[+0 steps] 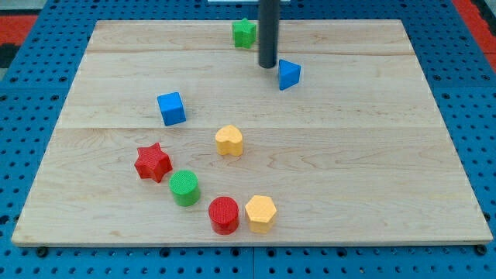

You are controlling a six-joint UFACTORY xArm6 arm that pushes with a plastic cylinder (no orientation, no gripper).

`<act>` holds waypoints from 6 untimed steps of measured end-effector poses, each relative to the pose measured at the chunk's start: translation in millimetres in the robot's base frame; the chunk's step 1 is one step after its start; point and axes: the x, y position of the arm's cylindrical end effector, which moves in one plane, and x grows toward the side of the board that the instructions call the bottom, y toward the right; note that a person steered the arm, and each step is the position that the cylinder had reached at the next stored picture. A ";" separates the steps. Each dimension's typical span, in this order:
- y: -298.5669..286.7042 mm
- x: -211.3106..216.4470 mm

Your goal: Move the blue triangle towards the right center of the board

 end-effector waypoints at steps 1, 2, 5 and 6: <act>83.9 16.4; 106.5 38.3; 38.1 -5.3; 35.8 31.9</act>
